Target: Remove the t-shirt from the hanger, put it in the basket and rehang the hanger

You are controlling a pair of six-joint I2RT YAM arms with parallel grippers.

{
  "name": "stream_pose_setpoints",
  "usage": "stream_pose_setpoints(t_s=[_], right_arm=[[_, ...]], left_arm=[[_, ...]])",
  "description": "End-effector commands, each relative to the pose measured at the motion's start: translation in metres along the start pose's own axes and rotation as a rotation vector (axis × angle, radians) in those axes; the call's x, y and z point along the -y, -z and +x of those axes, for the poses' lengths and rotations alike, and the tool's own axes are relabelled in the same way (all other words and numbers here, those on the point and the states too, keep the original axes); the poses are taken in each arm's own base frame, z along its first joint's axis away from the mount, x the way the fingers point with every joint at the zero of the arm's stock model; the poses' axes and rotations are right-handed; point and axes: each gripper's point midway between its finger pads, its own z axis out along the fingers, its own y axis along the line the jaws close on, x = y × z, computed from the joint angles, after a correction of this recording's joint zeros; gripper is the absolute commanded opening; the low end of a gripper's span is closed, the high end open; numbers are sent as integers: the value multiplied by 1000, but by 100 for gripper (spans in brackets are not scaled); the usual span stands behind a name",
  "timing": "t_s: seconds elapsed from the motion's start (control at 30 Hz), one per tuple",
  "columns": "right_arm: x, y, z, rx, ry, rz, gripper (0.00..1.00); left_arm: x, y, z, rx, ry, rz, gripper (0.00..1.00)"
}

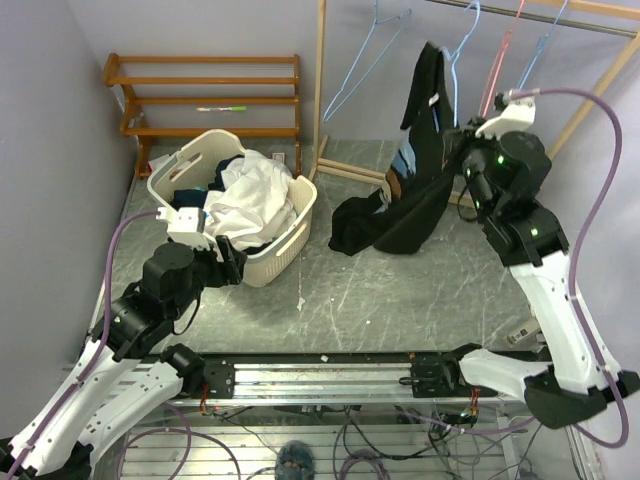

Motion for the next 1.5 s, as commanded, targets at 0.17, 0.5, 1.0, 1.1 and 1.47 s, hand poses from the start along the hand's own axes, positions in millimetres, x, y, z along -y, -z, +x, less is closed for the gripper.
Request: stream_pose_setpoints(t_s=[0.17, 0.5, 1.0, 1.1, 1.47], right_arm=[[-33, 95, 90, -279, -32, -401, 0], [-31, 221, 101, -327, -40, -687, 0], [-62, 291, 133, -434, -55, -1107, 0], [-63, 294, 131, -422, -53, -1124, 0], [-64, 309, 121, -388, -59, -1173, 0]], left_arm=[[50, 3, -4, 6, -49, 287, 82], [170, 48, -65, 159, -113, 938, 86], [277, 74, -90, 89, -344, 1378, 85], [288, 68, -62, 1, -412, 1386, 81], [294, 69, -33, -31, -436, 1402, 76]])
